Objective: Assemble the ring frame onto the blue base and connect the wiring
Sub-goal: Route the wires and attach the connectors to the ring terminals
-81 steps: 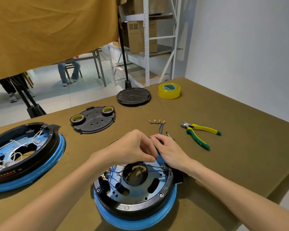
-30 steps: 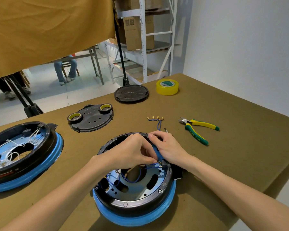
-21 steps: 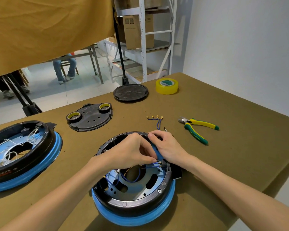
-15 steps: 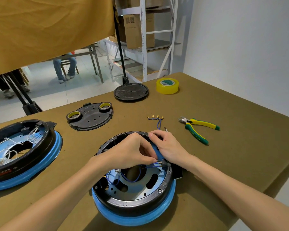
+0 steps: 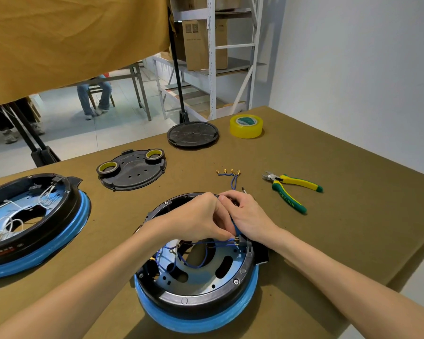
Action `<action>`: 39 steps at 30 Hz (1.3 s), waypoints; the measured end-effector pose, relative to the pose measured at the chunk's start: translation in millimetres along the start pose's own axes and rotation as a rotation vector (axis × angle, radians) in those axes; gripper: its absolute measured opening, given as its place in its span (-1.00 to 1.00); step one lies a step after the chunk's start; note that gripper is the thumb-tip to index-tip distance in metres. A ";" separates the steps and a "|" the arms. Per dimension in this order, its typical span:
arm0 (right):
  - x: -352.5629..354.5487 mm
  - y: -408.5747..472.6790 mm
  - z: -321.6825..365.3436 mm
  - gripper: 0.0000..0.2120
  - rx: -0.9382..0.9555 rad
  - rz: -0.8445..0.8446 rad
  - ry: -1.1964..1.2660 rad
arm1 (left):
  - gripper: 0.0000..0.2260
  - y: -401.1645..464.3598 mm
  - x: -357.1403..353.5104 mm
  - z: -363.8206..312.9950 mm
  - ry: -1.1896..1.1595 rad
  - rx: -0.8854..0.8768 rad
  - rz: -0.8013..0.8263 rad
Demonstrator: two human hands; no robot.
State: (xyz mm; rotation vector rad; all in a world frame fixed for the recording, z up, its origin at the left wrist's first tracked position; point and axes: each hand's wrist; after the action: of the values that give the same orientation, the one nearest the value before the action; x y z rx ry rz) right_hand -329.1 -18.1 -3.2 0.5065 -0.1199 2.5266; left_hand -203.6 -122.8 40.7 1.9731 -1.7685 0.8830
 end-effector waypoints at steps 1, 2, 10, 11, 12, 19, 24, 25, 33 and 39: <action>-0.1 0.3 0.0 -0.77 0.000 -0.001 -0.003 | -0.92 -0.1 -0.4 0.4 0.004 -0.004 -0.002; 0.1 0.4 -0.2 -0.77 -0.001 -0.002 -0.009 | -0.92 -0.5 -1.4 1.1 0.003 -0.008 -0.006; -0.4 2.3 -2.5 -0.75 0.002 0.007 -0.021 | -0.93 -2.3 6.5 2.2 0.111 0.008 0.045; -0.6 2.6 -3.1 -0.75 0.003 0.011 -0.019 | -0.92 -2.3 7.3 1.6 0.125 0.010 0.061; -0.6 2.8 -3.8 -0.76 0.004 0.013 -0.017 | -0.91 -2.4 7.4 0.9 0.131 0.008 0.069; -0.8 4.6 -5.9 -0.76 0.008 0.019 -0.018 | -0.88 -0.4 9.6 0.1 0.092 0.062 0.121; -0.5 4.3 -5.1 -0.77 0.011 0.018 -0.005 | -0.87 5.3 15.7 -0.1 0.026 0.131 0.168; -0.4 4.1 -5.1 -0.76 0.013 0.019 -0.001 | -0.89 6.7 16.7 0.8 0.016 0.134 0.168; -0.3 3.9 -6.3 -0.77 0.016 0.027 0.000 | -0.91 13.3 11.4 5.0 0.000 0.207 0.154; -2.4 6.1 -8.0 -0.81 0.026 0.012 -0.013 | -0.91 9.8 5.6 6.7 -0.020 0.206 0.106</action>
State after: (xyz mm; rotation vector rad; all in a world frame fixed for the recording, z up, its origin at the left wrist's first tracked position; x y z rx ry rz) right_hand -333.1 -22.9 -11.4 0.5337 -0.0952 2.5403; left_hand -211.5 -132.9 37.9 2.0332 -1.8744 1.1252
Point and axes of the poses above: each hand's wrist, its own y-axis towards the middle knuckle, its own x-axis out of the back of the hand, z = x × y, and after that the axes turned 2 degrees about -x, right-handed
